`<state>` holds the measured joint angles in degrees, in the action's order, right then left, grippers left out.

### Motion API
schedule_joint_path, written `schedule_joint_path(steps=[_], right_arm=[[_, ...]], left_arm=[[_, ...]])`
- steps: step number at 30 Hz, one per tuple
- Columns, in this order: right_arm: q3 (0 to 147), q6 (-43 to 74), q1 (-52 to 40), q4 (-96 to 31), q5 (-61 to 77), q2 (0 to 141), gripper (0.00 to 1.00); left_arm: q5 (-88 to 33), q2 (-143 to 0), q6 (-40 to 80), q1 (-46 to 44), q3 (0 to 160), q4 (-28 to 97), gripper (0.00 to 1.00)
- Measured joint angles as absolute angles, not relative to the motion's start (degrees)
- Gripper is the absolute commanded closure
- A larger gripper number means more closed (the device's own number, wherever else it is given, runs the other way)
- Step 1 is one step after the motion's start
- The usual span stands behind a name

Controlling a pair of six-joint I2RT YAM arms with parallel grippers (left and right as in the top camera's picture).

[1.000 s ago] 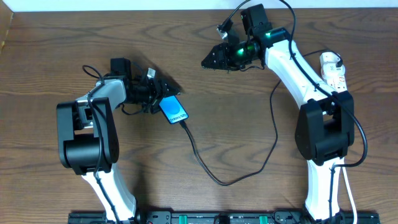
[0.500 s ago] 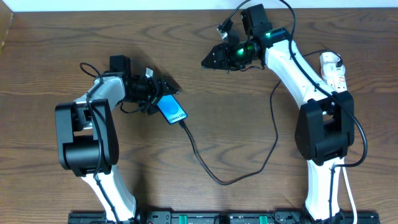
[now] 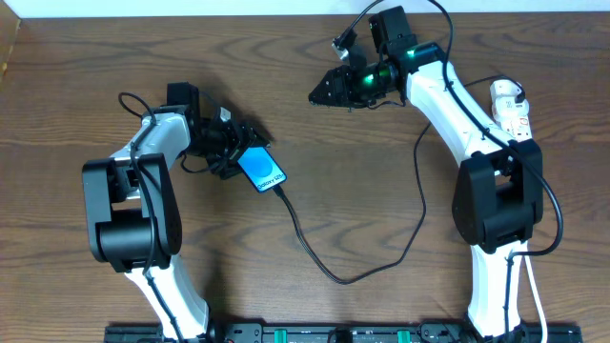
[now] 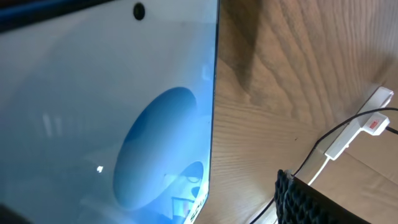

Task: Plug charger to phone and switch on socket
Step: 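Lower the phone with the left gripper and lay it flat on the table, then open the left gripper and lift it away from the phone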

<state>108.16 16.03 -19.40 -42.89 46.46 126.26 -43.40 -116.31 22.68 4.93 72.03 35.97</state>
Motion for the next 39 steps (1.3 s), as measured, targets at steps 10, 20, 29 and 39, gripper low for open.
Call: schedule_joint_path(steps=[10, 20, 29, 39], right_arm=[[108.16, 15.99, -19.4, -42.89, 46.46, 126.26, 0.54], [108.16, 15.84, -19.4, -43.42, 46.46, 126.26, 0.53], [108.16, 15.57, -19.4, -44.45, 46.0, 126.26, 0.54], [108.16, 14.48, -19.0, -45.6, 45.15, 126.26, 0.59]], left_arm=[[-40.23, -115.92, 22.7, 4.97, 72.44, 40.36, 0.2], [-34.96, -115.7, 22.92, 4.91, 73.49, 44.71, 0.2], [-26.2, -114.78, 23.33, 4.82, 74.35, 46.59, 0.2], [-17.63, -107.31, 23.09, 5.15, 71.59, 46.28, 0.2]])
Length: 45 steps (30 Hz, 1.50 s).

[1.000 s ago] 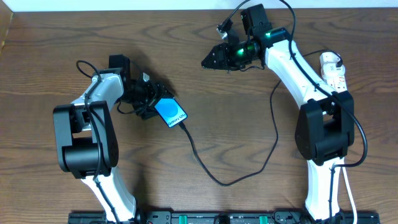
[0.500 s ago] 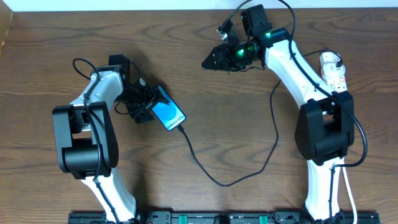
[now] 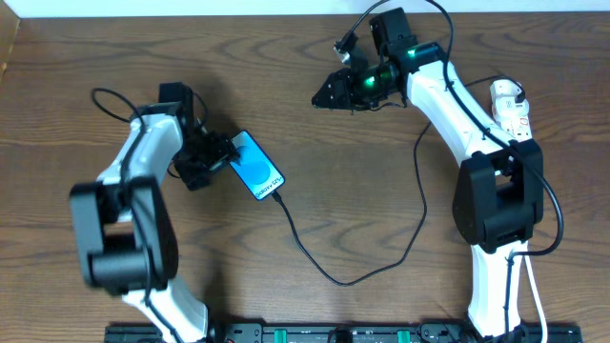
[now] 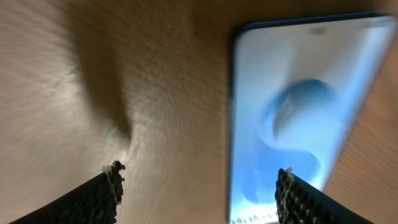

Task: Plug charger to phone and switch on socket
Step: 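Open the left gripper and lift it away from the phone, then move the right gripper over the power strip's orange switch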

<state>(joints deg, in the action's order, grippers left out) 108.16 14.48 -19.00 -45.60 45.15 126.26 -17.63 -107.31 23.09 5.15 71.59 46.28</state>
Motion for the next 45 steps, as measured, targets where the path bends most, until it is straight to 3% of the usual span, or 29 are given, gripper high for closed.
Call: schedule_joint_path(steps=[12, 19, 34, 45], right_arm=[[108.16, 11.09, -12.38, -51.11, 41.85, 119.83, 0.65], [108.27, 9.69, -0.51, -54.68, 39.18, 111.53, 0.99], [105.41, 7.25, 24.1, -58.3, 32.86, 110.26, 0.99], [86.85, 12.36, 31.38, -38.11, 31.59, 110.26, 0.99]], left_arm=[[-16.21, -80.66, 22.83, 5.19, 71.72, 41.47, 0.2], [-16.16, -76.88, 22.81, 5.19, 71.72, 41.19, 0.2], [-16.16, -76.88, 22.83, 5.19, 71.72, 41.32, 0.2], [-16.16, -76.88, 22.81, 5.19, 71.72, 41.34, 0.2]])
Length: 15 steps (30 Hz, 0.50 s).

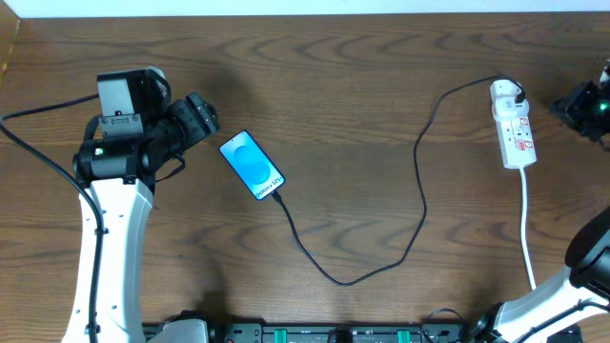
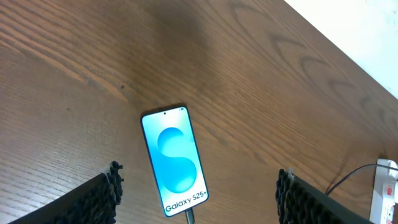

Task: Plug charger to phone and switch on socket
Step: 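Move the right gripper over the power strip's orange switch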

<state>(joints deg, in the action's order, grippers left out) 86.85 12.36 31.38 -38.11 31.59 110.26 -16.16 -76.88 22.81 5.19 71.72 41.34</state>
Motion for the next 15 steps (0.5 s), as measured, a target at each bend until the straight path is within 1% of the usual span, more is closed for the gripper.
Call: schedule_joint_path(steps=[3, 5, 15], right_arm=[[81.84, 15.38, 31.38, -30.98, 31.64, 110.26, 0.99], [80.31, 16.19, 31.38, -28.77, 31.64, 110.26, 0.99], [79.31, 17.63, 31.38, -25.15, 31.66, 113.84, 0.99]], left_arm=[[-16.14, -76.88, 22.83, 5.19, 71.72, 41.34, 0.2], [-16.16, -76.88, 22.83, 5.19, 71.72, 41.32, 0.2], [-16.14, -76.88, 22.83, 5.19, 71.72, 41.32, 0.2]])
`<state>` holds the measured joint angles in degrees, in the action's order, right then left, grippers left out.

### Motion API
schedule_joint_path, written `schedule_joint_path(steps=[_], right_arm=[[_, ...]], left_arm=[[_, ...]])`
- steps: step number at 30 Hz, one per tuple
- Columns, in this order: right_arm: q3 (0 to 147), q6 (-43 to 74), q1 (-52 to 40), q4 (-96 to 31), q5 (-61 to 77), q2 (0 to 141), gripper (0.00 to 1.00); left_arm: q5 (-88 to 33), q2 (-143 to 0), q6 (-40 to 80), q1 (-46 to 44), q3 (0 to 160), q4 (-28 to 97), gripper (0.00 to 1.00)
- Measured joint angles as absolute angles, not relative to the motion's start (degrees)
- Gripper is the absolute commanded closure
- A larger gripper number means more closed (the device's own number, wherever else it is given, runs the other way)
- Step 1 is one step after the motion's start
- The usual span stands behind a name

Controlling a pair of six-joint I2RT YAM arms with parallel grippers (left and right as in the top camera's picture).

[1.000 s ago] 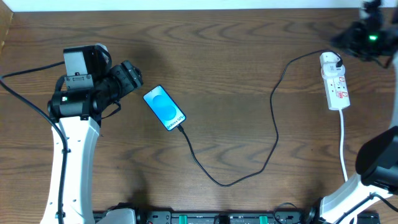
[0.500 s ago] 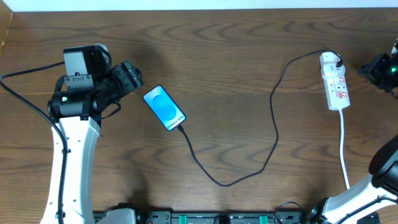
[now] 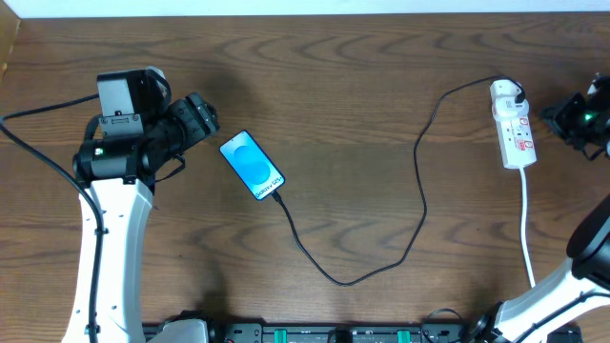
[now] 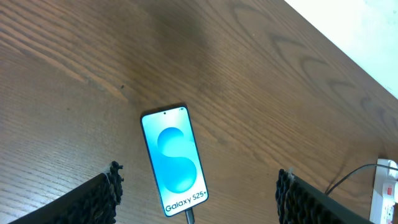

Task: Plug charger to phone and switch on socket
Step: 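Move the right gripper over the power strip's orange switch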

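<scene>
The phone point(image 3: 253, 165) lies face up on the wooden table with its blue screen lit, and the wrist view shows the same phone point(image 4: 174, 159). A black charger cable point(image 3: 355, 272) is plugged into its lower end and runs in a loop to the white socket strip point(image 3: 513, 124) at the right. My left gripper point(image 3: 200, 116) hangs up and left of the phone, and in its own view the left gripper point(image 4: 196, 190) is open, wide apart, with nothing held. My right gripper point(image 3: 577, 112) sits just right of the socket strip at the frame's edge; its jaws are too small to judge.
A white cable point(image 3: 529, 248) runs from the socket strip down to the front edge. The table's far edge meets a white wall point(image 4: 373, 25). A black rail point(image 3: 315, 333) lines the front edge.
My right gripper has shifted slightly left, closer to the socket strip. The left arm, phone and cable are unchanged.
First my left gripper was at the phone and the right arm hung over the table's far middle. Then the left fingers stood open beside the phone. Later both arms had drawn back, the plugged phone lying free; now the right gripper sits nearer the socket strip.
</scene>
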<state>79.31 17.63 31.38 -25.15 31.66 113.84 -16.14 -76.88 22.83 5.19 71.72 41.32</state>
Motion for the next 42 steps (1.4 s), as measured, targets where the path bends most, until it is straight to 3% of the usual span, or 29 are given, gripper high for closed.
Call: schedule_joint_path(steps=[42], right_arm=[[79.26, 17.85, 29.67, -16.86, 31.18, 121.23, 0.99]], left_arm=[[-16.14, -76.88, 22.83, 5.19, 71.72, 41.32, 0.2]])
